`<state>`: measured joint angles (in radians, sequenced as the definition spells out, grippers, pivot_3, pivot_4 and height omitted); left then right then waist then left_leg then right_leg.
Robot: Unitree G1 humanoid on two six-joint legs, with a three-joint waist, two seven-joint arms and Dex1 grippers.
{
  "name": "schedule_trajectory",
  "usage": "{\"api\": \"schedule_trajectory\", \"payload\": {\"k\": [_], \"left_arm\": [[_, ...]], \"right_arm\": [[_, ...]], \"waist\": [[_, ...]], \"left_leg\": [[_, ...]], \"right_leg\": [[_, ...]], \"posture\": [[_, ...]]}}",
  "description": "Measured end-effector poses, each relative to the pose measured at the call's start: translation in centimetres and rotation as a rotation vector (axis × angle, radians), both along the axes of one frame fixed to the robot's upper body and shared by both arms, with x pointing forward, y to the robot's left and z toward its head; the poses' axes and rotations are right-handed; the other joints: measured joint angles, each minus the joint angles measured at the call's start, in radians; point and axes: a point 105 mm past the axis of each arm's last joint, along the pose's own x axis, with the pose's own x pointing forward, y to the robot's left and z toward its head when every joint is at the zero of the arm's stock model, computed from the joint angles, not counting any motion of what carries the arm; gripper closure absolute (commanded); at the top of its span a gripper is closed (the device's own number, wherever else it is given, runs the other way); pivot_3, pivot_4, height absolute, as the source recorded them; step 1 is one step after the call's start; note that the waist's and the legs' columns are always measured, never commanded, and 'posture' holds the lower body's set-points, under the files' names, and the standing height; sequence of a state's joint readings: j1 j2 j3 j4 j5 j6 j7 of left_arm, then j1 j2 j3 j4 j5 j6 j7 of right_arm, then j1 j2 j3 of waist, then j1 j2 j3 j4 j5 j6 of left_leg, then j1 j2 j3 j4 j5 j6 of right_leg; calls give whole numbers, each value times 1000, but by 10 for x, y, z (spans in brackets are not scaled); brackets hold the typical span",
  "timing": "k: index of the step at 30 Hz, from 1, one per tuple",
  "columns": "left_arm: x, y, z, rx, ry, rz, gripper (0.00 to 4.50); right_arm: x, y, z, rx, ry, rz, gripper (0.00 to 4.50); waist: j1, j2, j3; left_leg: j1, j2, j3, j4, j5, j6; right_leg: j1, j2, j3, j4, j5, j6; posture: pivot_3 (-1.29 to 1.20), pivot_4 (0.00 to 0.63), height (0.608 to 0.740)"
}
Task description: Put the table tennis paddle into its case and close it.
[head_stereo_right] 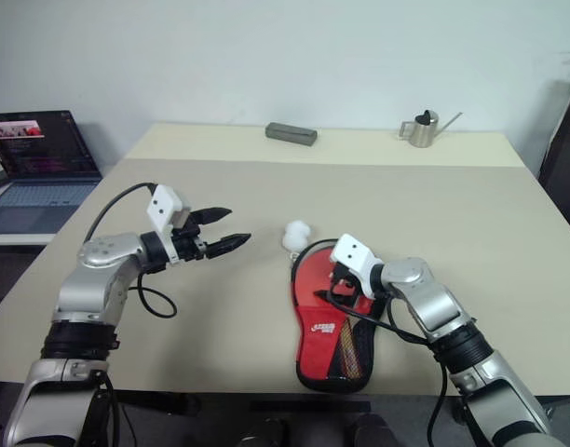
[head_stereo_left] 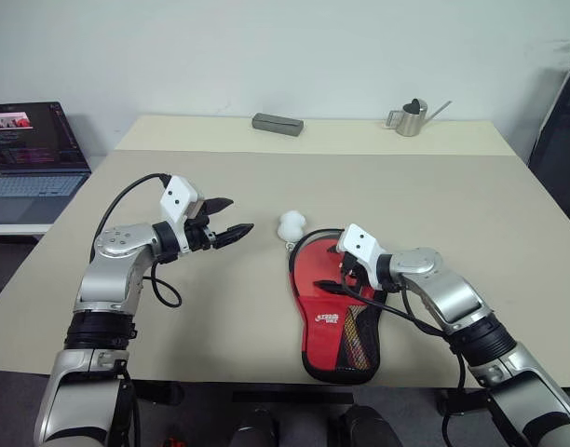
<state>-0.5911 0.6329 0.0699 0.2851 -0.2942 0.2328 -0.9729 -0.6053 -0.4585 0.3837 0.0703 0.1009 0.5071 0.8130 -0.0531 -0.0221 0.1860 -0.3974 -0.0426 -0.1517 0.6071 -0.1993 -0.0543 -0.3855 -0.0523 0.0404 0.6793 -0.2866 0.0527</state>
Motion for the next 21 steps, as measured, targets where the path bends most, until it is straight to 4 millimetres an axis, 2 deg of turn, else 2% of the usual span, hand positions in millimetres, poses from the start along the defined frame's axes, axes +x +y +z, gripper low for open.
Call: {"api": "schedule_trajectory", "payload": {"k": [11, 13, 15, 18, 21], "left_arm": [[0, 0, 0, 0, 0, 0, 604], [14, -10, -2, -94, 20, 9, 604], [27, -25, -14, -198, 77, 21, 604], [30, -32, -31, -236, 140, 20, 604], [30, -29, -26, -253, 116, 21, 604]], "right_arm": [[0, 0, 0, 1, 1, 0, 26], [-5, -7, -6, -9, 0, -18, 26], [-10, -10, -7, -31, -26, -29, 26], [-15, -7, -6, -31, -40, -16, 26], [-17, -6, -7, -28, -38, -13, 26]], "waist": [[0, 0, 0], [17, 1, -3], [25, -1, -7], [17, -5, -8], [7, -5, -8]], "left_leg": [[0, 0, 0, 0, 0, 0], [0, -1, -3, 1, 0, 0], [1, -2, -3, 2, 0, 0], [0, -2, -3, 1, 0, 0], [1, -1, -3, 1, 0, 0]], "right_leg": [[0, 0, 0, 0, 0, 0], [2, -1, -2, 0, 0, 0], [4, -1, -4, -2, -3, 5], [3, 0, -3, -2, -2, 5], [3, 0, -2, -1, -2, 5]], "posture": [[0, 150, 740], [0, 150, 740], [0, 150, 740], [0, 150, 740], [0, 150, 740]]}}
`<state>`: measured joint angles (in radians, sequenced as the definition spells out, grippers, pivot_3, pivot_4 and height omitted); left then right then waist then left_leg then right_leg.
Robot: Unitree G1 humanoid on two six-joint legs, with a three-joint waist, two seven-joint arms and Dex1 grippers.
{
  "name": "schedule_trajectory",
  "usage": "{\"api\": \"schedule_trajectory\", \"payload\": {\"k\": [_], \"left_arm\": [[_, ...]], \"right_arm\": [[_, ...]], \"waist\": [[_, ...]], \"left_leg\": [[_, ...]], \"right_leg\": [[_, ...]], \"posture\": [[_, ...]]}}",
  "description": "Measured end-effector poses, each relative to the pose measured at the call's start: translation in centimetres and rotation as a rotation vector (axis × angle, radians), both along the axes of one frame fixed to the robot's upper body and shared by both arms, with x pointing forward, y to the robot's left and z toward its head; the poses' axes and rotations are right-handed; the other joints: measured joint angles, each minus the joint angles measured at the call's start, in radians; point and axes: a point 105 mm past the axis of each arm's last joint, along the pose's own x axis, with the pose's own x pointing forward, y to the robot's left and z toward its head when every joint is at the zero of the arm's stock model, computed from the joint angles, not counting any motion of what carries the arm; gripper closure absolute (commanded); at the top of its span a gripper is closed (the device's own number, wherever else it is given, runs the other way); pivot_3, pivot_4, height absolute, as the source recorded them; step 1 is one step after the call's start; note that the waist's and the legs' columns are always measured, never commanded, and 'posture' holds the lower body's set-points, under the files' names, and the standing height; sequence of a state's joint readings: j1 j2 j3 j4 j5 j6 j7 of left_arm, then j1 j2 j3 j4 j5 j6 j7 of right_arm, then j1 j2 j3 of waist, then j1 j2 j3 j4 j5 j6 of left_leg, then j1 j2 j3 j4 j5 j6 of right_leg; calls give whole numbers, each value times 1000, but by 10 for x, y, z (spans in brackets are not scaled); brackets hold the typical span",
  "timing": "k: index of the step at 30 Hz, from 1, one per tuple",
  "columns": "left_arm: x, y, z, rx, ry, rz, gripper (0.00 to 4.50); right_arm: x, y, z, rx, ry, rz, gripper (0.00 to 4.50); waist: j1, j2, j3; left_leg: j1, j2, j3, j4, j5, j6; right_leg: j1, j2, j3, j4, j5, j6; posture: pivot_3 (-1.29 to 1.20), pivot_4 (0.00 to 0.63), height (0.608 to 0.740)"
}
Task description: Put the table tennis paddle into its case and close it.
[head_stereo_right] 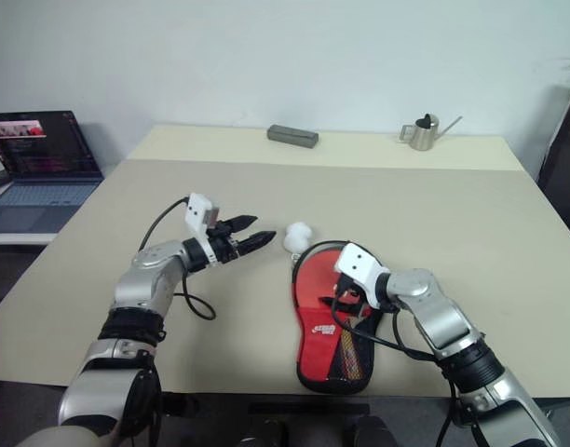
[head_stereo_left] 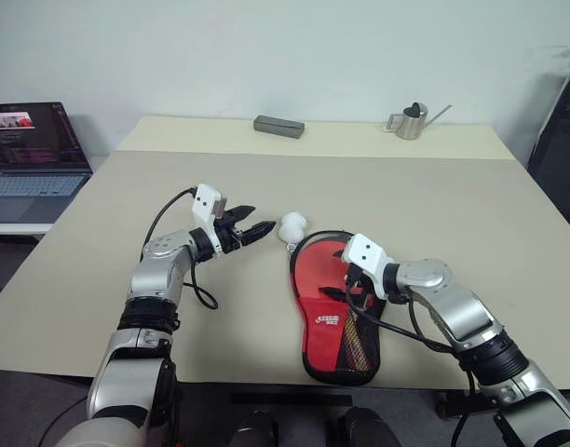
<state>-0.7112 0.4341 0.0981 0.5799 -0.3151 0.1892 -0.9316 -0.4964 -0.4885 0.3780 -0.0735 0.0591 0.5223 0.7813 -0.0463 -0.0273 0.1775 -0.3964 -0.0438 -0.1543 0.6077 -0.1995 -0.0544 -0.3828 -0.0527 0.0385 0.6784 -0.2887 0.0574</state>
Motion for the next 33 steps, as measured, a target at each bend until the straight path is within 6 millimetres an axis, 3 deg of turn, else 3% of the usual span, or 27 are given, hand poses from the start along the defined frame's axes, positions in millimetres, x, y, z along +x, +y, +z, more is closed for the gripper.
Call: {"api": "schedule_trajectory", "payload": {"k": [4, 9, 14, 16, 21, 23, 25, 30, 31, 33], "left_arm": [[-9, 2, 15, -53, -36, -40, 604], [-35, 5, 24, -54, -27, -151, 604], [-74, 11, 40, 46, -24, -303, 604], [-85, 13, 37, 121, -19, -331, 604], [-90, 16, 26, 187, -4, -324, 604], [-88, 15, 26, 178, -13, -307, 604], [-87, 14, 26, 168, -15, -306, 604], [-87, 12, 27, 155, -19, -299, 604], [-86, 12, 27, 154, -19, -298, 604], [-87, 12, 27, 153, -20, -302, 604]], "right_arm": [[0, -1, 0, -3, 4, -4, 26], [0, -1, 0, -5, 4, -6, 26], [0, -3, -1, -7, 3, -8, 26], [0, -3, -1, -3, 5, -10, 26], [-1, -4, 3, 50, 40, -21, 26], [-12, 3, 4, 116, 127, 12, 26], [-25, 13, 14, 200, 192, 76, 26], [-37, 19, 87, 425, 169, 190, 26], [-38, 19, 96, 438, 148, 201, 26], [-37, 18, 96, 430, 139, 191, 26]], "waist": [[-1, 0, 0], [-2, 0, 0], [-3, 0, 0], [-3, 0, 0], [3, 0, 0], [5, 0, 1], [5, 1, 2], [3, 2, 4], [5, 2, 4], [5, 3, 4]], "left_leg": [[0, 1, 0, 0, 0, 0], [0, 1, -1, 0, 0, 0], [1, 1, 0, 0, 0, 0], [2, 2, 0, -1, 0, 0], [2, 2, 0, -1, 0, 0], [1, 2, 0, -2, 0, 0], [-4, 2, 0, -2, 0, 0], [-4, 2, 0, -2, -1, 0], [-4, 2, 0, -3, -1, -1], [-4, 2, 0, -3, -1, -1]], "right_leg": [[0, 0, 0, 0, 0, 0], [1, 0, 0, 0, 0, 0], [1, 0, 0, -1, 0, 0], [3, 0, 1, -2, -1, -1], [3, 0, 0, -2, -2, -2], [1, 0, 0, -2, -2, -2], [-5, 0, 1, -1, -1, -3], [-5, 0, 1, -1, 1, -6], [-5, 0, 0, -1, 1, -6], [-6, 0, 0, -1, 1, -6]], "posture": [[0, 150, 740], [0, 150, 740], [0, 150, 740], [0, 150, 740], [0, 150, 740], [0, 150, 740], [0, 150, 740], [0, 150, 740], [0, 150, 740], [0, 150, 740]]}}
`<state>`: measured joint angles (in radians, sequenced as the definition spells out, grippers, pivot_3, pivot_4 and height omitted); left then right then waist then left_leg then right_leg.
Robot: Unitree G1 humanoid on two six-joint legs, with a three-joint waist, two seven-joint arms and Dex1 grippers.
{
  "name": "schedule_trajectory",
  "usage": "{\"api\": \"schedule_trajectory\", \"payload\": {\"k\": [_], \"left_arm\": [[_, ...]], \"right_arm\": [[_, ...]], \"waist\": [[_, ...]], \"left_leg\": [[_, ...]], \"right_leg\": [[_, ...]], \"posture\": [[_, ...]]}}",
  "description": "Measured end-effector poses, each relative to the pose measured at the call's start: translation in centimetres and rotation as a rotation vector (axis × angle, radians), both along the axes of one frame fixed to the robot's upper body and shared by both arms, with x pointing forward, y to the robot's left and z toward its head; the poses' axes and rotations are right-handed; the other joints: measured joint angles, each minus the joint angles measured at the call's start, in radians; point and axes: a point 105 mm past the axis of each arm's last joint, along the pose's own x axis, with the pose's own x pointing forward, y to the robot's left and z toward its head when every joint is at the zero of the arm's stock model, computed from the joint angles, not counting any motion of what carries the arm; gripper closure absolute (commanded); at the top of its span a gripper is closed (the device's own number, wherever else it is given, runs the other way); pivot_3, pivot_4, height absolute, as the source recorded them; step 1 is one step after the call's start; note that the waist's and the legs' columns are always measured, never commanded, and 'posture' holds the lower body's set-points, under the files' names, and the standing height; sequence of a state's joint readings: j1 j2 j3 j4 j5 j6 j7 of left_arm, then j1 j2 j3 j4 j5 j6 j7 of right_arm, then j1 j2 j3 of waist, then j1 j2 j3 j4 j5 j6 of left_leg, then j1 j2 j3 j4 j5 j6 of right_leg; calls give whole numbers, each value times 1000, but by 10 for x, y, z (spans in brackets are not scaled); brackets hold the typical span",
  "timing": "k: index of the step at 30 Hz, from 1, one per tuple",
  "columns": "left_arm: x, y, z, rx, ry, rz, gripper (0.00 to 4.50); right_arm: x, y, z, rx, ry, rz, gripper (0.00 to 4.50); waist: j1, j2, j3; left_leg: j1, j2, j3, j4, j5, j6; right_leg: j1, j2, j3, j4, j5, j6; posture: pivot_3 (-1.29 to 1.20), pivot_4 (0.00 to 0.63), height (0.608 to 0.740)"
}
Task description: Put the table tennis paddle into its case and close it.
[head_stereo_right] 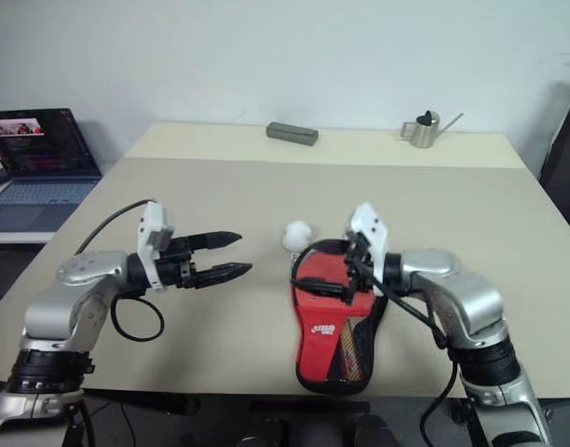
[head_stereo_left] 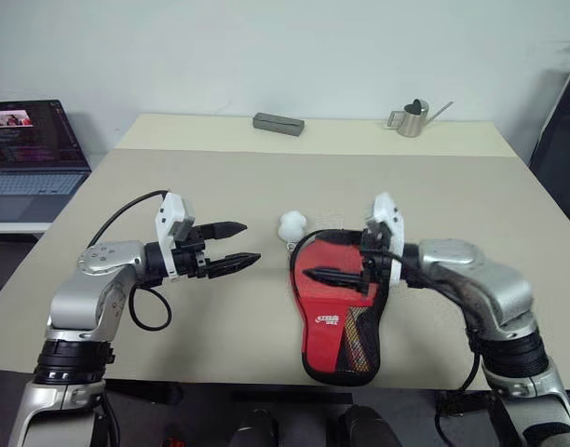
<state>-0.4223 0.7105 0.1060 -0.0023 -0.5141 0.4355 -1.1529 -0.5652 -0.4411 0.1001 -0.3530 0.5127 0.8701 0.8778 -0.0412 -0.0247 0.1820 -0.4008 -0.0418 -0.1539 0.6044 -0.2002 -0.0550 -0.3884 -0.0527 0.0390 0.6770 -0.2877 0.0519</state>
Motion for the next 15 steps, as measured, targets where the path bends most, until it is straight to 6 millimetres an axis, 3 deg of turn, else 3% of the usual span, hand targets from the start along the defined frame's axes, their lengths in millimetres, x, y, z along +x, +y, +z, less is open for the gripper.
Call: {"api": "schedule_trajectory", "payload": {"k": [5, 15], "left_arm": [[-2, 1, 0, 16, -4, -18, 604], [8, 9, 0, 32, -16, 41, 604]], "right_arm": [[6, -6, -14, -95, -41, -26, 26], [28, -8, -74, -221, 62, -92, 26]], "waist": [[-1, 0, 0], [-3, 0, 0]], "left_leg": [[0, 0, 2, 0, 0, 0], [0, 0, 2, -1, 0, 0]], "right_leg": [[0, 0, 1, -1, 0, 0], [0, 0, 1, -1, 0, 0]], "posture": [[0, 150, 740], [0, 150, 740]]}}
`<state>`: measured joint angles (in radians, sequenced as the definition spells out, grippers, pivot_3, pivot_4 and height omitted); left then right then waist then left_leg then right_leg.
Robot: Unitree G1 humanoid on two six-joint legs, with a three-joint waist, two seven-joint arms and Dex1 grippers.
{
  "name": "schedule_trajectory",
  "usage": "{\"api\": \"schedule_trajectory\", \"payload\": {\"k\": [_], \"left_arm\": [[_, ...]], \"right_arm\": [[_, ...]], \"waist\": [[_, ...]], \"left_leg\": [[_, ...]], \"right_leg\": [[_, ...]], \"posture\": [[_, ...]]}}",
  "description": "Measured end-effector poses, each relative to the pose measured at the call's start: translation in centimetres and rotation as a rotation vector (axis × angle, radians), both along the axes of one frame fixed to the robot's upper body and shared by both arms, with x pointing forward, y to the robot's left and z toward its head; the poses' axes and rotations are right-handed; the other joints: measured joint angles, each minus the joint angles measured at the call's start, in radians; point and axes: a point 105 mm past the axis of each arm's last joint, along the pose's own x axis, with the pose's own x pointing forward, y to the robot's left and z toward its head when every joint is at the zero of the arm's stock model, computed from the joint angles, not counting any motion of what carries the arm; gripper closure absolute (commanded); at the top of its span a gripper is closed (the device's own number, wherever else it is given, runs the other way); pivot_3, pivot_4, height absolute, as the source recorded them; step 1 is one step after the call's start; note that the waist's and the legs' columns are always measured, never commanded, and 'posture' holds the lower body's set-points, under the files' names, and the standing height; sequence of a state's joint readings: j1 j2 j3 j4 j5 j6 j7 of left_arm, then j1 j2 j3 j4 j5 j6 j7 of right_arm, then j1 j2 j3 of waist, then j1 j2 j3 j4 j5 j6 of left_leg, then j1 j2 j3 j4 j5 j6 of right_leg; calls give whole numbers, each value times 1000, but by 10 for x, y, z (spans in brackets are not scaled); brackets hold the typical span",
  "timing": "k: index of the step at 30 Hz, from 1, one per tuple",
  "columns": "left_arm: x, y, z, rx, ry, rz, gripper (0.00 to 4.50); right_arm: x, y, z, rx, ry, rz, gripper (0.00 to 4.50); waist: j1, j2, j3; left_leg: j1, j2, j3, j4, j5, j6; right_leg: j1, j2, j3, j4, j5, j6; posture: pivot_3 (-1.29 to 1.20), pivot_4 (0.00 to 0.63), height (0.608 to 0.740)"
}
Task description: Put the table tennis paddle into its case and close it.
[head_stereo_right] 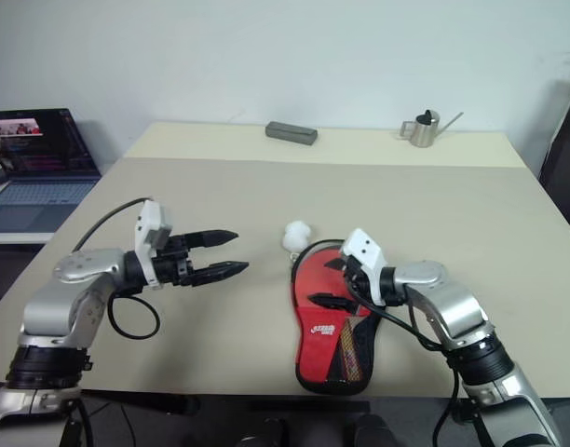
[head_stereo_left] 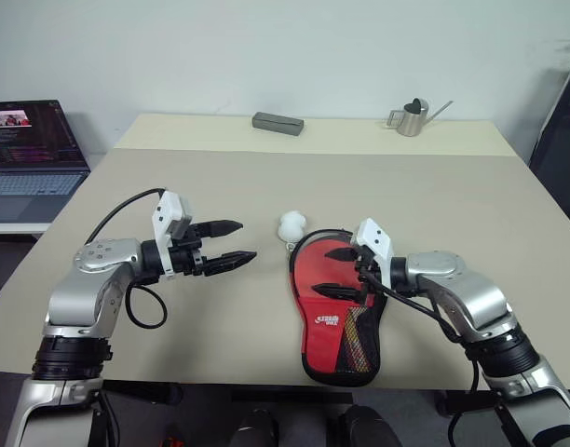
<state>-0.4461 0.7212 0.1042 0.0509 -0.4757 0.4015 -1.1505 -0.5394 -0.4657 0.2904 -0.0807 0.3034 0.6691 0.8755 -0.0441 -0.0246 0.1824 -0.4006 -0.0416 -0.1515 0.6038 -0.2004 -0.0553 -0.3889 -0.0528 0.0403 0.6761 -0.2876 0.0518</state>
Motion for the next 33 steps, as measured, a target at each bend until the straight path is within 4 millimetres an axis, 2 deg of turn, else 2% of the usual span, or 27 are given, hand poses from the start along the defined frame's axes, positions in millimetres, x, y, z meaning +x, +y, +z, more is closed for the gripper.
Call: {"api": "schedule_trajectory", "payload": {"k": [3, 11, 14, 17, 20, 25, 33], "left_arm": [[6, -1, 0, 16, -4, 21, 604], [34, -9, -6, 43, 0, 108, 604], [53, -20, -6, 19, 14, 154, 604], [73, -35, -16, 24, 54, 182, 604], [83, -43, -30, 36, 95, 198, 61], [104, -52, -43, 97, 87, 263, 23], [111, -68, -62, 132, 110, 248, 23]], "right_arm": [[7, -2, -16, -38, 27, -28, 26], [17, -5, -17, -73, -11, -48, 26], [19, -5, -17, -78, -16, -57, 26], [20, -3, -18, -80, -20, -64, 26], [20, -1, -18, -76, -24, -67, 0], [19, 0, -18, -72, -28, -79, 0], [18, 2, -19, -65, -25, -95, 0]], "waist": [[0, 0, 0], [2, 0, 0], [3, -1, 0], [4, -1, -1], [-4, -1, 0], [-4, -1, -1], [-8, -1, -1]], "left_leg": [[0, 0, 0, 0, 0, 0], [1, -1, 0, 1, 0, 0], [1, -2, -1, 2, 0, 0], [1, -3, 0, 3, 0, 0], [1, -3, 1, 3, 0, 0], [1, -3, 0, 3, 0, 0], [1, -3, 0, 3, 0, 0]], "right_leg": [[0, 0, 0, 0, 0, 0], [1, 0, 0, 1, 0, 0], [1, 1, -1, 2, 0, 1], [2, 1, -1, 2, 1, 1], [1, 1, 0, 3, 1, 1], [1, 1, -1, 2, 1, 2], [1, 1, 0, 3, -1, 6]], "posture": [[0, 150, 740], [0, 150, 740], [0, 150, 740], [0, 150, 740], [0, 150, 740], [0, 150, 740], [0, 150, 740]]}}
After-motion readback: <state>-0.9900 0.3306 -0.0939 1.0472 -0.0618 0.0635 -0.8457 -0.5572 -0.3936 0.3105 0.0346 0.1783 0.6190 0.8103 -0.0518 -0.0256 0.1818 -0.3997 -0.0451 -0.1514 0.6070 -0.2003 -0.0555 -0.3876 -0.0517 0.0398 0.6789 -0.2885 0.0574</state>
